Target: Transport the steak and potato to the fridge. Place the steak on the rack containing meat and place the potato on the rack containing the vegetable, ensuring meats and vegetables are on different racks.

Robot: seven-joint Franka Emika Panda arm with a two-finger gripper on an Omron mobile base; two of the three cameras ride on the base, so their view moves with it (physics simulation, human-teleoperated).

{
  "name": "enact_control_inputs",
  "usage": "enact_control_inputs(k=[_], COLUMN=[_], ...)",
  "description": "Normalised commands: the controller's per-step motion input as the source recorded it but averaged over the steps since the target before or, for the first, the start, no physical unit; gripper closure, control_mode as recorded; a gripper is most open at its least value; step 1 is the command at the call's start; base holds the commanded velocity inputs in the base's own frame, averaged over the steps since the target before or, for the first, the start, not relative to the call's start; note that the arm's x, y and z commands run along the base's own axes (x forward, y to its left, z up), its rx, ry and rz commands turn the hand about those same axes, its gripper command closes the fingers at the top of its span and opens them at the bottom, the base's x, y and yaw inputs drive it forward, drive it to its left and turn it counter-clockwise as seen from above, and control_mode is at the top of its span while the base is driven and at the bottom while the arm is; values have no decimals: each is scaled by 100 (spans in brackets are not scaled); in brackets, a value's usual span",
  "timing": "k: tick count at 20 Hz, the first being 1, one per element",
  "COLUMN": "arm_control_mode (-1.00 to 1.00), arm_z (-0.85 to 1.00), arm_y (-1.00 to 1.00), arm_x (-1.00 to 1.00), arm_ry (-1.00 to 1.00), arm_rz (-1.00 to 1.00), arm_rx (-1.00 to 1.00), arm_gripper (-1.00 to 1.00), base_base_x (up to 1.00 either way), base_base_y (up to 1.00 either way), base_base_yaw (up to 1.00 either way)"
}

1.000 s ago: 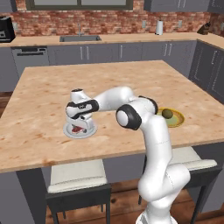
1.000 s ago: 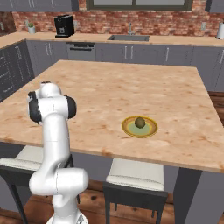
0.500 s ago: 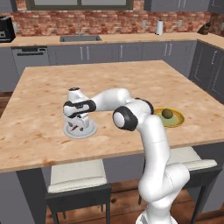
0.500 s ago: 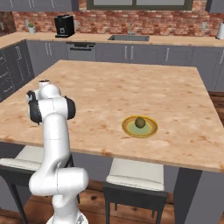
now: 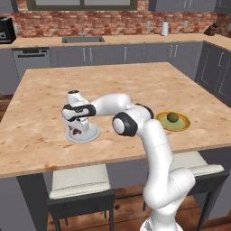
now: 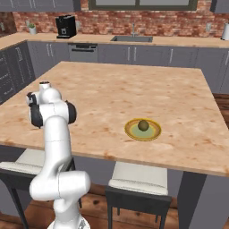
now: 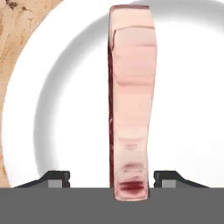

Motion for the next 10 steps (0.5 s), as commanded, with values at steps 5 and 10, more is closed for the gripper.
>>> enact_control_inputs(k=[5,10], arm_control_mode=[-100,-100], arm_z=[-31,-8], arm_y=[0,0], arm_x=[1,-13], arm_ry=[0,0], arm_rz=[0,0], arm_rx=[0,0], arm_gripper=[100,100], base_base_x=[0,0], base_base_y=[0,0], base_base_yaw=[0,0])
